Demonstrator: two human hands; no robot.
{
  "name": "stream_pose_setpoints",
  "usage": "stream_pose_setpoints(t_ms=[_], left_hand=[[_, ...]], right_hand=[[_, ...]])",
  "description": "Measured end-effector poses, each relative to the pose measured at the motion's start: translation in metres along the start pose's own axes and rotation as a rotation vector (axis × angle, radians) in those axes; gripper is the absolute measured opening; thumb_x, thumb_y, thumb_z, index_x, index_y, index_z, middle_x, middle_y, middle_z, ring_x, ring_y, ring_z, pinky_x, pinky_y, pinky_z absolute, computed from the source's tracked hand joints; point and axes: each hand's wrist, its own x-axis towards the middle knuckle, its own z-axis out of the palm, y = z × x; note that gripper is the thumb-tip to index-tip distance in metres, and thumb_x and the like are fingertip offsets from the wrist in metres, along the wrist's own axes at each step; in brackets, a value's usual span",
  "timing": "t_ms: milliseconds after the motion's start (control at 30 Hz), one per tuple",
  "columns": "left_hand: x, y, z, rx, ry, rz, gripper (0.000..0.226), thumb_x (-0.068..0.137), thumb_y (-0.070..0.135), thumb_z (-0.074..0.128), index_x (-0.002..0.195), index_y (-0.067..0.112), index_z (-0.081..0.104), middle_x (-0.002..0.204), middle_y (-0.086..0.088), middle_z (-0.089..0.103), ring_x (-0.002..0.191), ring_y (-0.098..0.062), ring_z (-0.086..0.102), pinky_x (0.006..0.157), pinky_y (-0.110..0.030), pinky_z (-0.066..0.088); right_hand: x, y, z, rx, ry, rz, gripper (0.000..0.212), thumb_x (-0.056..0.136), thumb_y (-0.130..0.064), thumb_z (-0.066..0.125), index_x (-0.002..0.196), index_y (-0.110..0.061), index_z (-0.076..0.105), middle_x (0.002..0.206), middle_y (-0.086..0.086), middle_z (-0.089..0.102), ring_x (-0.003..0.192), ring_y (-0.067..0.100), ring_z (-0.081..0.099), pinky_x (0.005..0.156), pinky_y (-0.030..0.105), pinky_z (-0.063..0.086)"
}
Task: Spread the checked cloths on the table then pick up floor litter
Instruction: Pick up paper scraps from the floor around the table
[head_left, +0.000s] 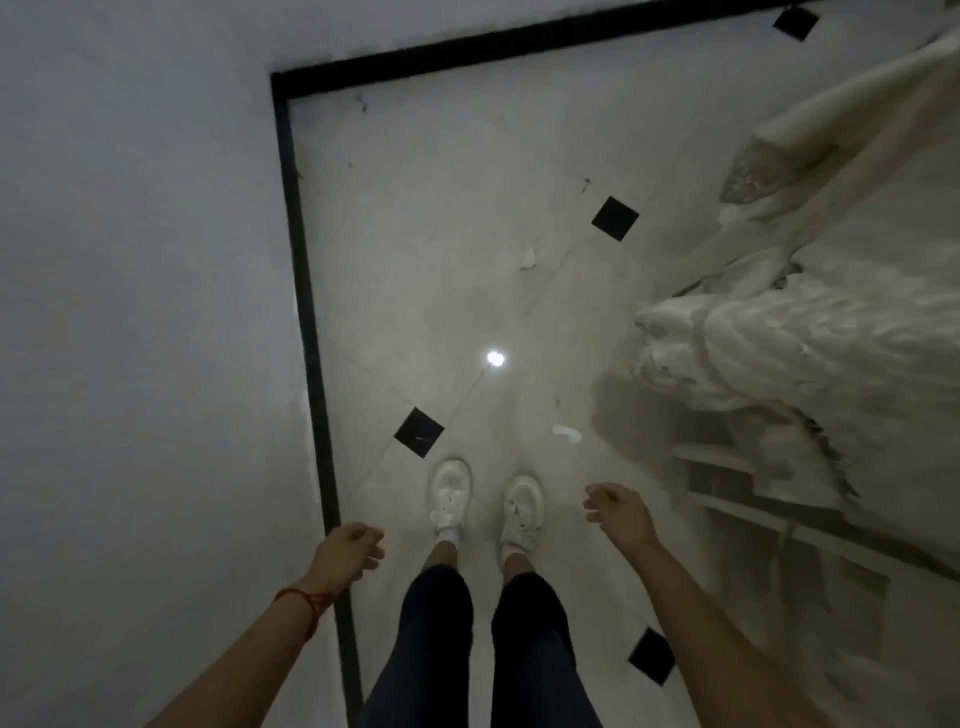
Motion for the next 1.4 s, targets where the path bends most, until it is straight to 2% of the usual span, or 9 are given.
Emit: stream_pose_setpoints(t_ms=[100,167,400,633,767,933,1033,1133,1400], left_hand=[[0.063,0.027,0.015,0.059,-0.049,-0.020,0.020,0.095,0.019,0.047,0.100,0.004,0.059,0.080,-0.008,0.061,0.071,-0.018,0.055,0.064,-0.025,0.042],[0.101,0.043,0.026,0.066,-0.064,-0.020,0.017,0.095,0.018,0.046,0.097,0.007,0.060,0.080,-0.007,0.061,0.072,-0.018,0.056,0.063,-0.025,0.042],[0.260,0.038,0.066,0.157,-0.025,0.025,0.018,0.096,0.020,0.045,0.096,0.012,0.060,0.081,-0.002,0.064,0.075,-0.016,0.059,0.065,-0.022,0.044],[0.384,-0.004,0.097,0.209,-0.029,-0.038,0.018,0.095,0.020,0.045,0.100,0.010,0.060,0.084,-0.005,0.064,0.077,-0.018,0.058,0.064,-0.022,0.044],[0.428,-0.020,0.114,0.197,-0.044,-0.032,0.017,0.095,0.019,0.045,0.096,0.012,0.060,0.084,-0.005,0.064,0.079,-0.019,0.059,0.065,-0.023,0.044],[0.453,-0.036,0.122,0.207,-0.041,-0.019,0.017,0.095,0.020,0.044,0.088,0.020,0.059,0.081,0.000,0.064,0.075,-0.014,0.060,0.065,-0.021,0.045],[0.450,-0.037,0.121,0.174,-0.033,-0.044,0.020,0.095,0.020,0.045,0.081,0.022,0.059,0.080,-0.001,0.065,0.075,-0.015,0.060,0.065,-0.023,0.045],[0.434,-0.031,0.116,0.154,-0.051,-0.057,0.019,0.095,0.019,0.045,0.085,0.019,0.061,0.081,-0.002,0.065,0.076,-0.017,0.059,0.066,-0.023,0.044],[0.350,0.006,0.074,0.196,-0.094,0.058,0.016,0.095,0.019,0.047,0.088,0.018,0.061,0.080,0.000,0.064,0.075,-0.014,0.058,0.061,-0.017,0.041]], right_hand=[[0.061,0.012,0.018,-0.007,0.026,0.035,0.027,0.091,-0.013,0.051,0.108,0.005,0.062,0.090,0.013,0.062,0.081,0.025,0.059,0.082,0.037,0.050],[0.103,0.020,0.029,-0.025,0.048,0.068,0.028,0.091,-0.015,0.050,0.109,0.003,0.063,0.093,0.013,0.063,0.089,0.029,0.061,0.088,0.039,0.049],[0.269,0.058,0.079,-0.267,0.126,0.060,0.031,0.093,-0.020,0.046,0.118,-0.007,0.059,0.122,0.017,0.061,0.113,0.031,0.056,0.091,0.030,0.042],[0.399,0.095,0.116,-0.569,0.229,-0.114,0.034,0.091,-0.020,0.047,0.124,-0.010,0.052,0.129,0.018,0.051,0.114,0.034,0.052,0.094,0.041,0.046],[0.447,0.115,0.131,-0.739,0.279,-0.127,0.042,0.091,-0.016,0.050,0.132,-0.009,0.042,0.138,0.019,0.037,0.122,0.038,0.041,0.094,0.045,0.041],[0.463,0.132,0.155,-0.901,0.425,-0.179,0.031,0.087,0.002,0.050,0.118,0.001,0.047,0.126,0.029,0.041,0.113,0.042,0.043,0.074,0.049,0.047],[0.456,0.142,0.160,-0.970,0.298,-0.176,0.029,0.088,0.005,0.043,0.117,0.005,0.046,0.121,0.030,0.046,0.107,0.042,0.051,0.076,0.048,0.047],[0.437,0.139,0.161,-0.973,0.193,-0.141,0.027,0.088,0.002,0.044,0.114,0.001,0.049,0.119,0.024,0.050,0.106,0.038,0.056,0.081,0.041,0.047],[0.333,0.065,0.175,-0.622,0.030,-0.179,0.018,0.091,-0.011,0.050,0.100,0.001,0.058,0.105,0.021,0.060,0.099,0.033,0.057,0.080,0.034,0.042]])
